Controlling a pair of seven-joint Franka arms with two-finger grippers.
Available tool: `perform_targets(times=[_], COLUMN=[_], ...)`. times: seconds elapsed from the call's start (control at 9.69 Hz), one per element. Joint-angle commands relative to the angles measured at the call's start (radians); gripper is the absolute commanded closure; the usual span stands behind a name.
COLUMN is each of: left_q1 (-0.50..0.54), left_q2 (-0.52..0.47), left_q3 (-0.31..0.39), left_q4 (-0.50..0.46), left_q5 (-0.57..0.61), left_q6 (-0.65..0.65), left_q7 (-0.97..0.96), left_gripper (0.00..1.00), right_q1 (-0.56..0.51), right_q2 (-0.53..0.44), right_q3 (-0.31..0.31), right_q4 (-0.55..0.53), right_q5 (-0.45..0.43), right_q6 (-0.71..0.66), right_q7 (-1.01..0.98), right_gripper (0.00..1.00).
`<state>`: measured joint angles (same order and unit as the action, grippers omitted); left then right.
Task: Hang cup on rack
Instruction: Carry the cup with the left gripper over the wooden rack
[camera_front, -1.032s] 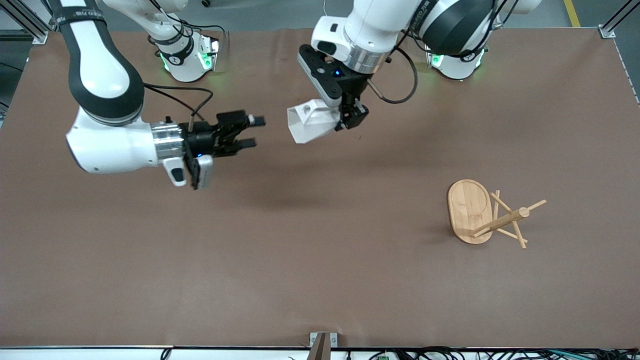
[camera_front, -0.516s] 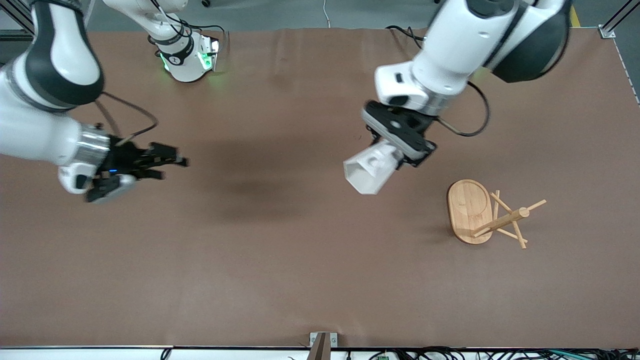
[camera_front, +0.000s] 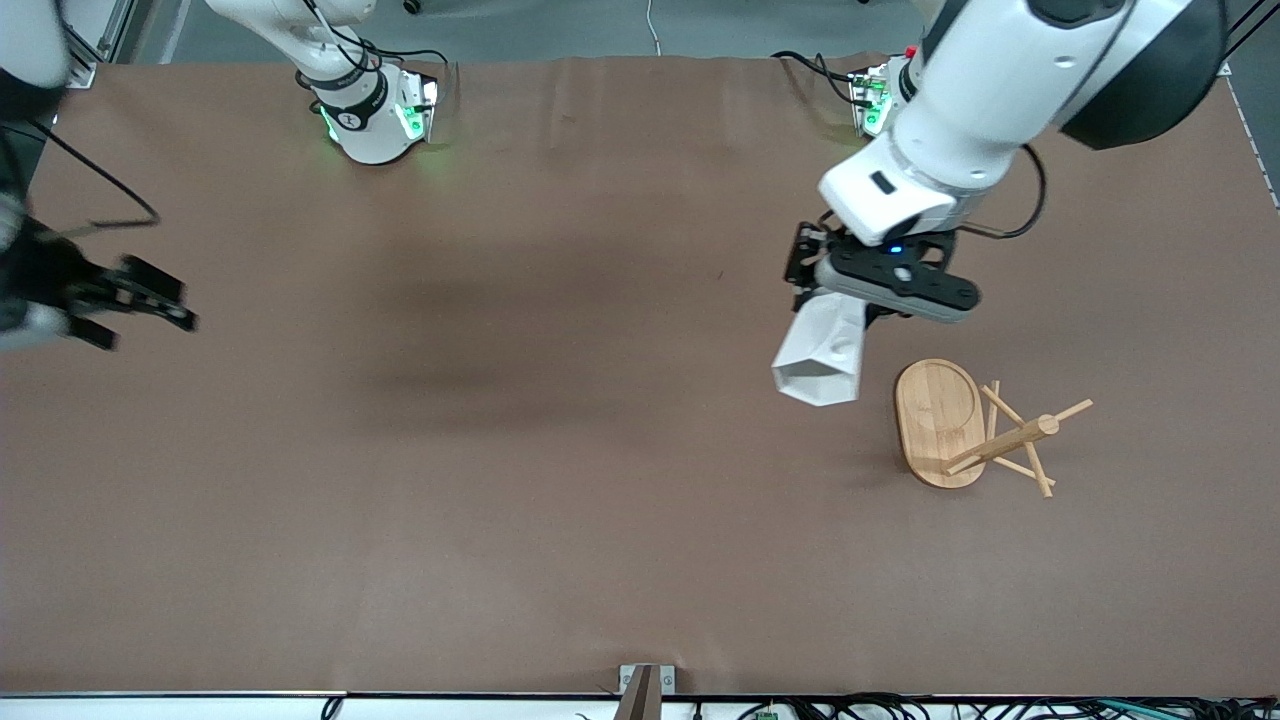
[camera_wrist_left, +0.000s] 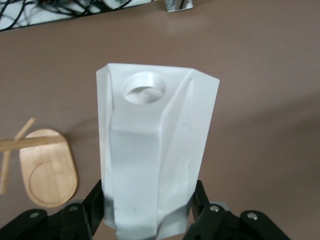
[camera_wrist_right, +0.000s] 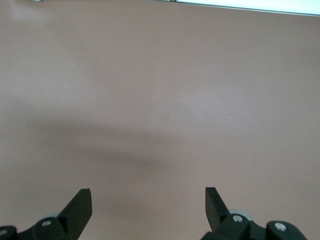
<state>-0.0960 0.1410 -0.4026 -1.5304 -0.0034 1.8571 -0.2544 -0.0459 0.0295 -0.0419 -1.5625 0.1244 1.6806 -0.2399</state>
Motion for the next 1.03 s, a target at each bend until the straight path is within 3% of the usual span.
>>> perform_targets(times=[0.0,0.31,0.52,0.93], left_q1=[0.074,0.082,0.078,0.068], left_q2=[-0.014,-0.102,-0.197,-0.199], left_q3=[-0.009,0.074,0.110,0.120], left_q4=[-0.025,-0.182,-0.378,-0.586], left_q5=[0.005,-0.051,-0.128,-0.141], left_q6=[-0.070,-0.041,0.112,0.333], left_q7=[-0.006,0.128,0.152,0.190], left_gripper=[0.99,0.99,0.99,0.99], right_q1=[0.055,0.051,0.051,0.037], right_q2=[0.009,-0.023,-0.037,-0.046], right_q3=[-0.081,-0.061,-0.061,-0.050], right_q4=[0.114,0.127,0.095,0.062], right_q5=[-0.069,-0.129,-0.132,-0.132], right_q6=[-0.082,-0.193,-0.177,-0.151], right_q7=[0.002,0.075,0.122,0.154], right_gripper=[0.00,0.00,0.00,0.00])
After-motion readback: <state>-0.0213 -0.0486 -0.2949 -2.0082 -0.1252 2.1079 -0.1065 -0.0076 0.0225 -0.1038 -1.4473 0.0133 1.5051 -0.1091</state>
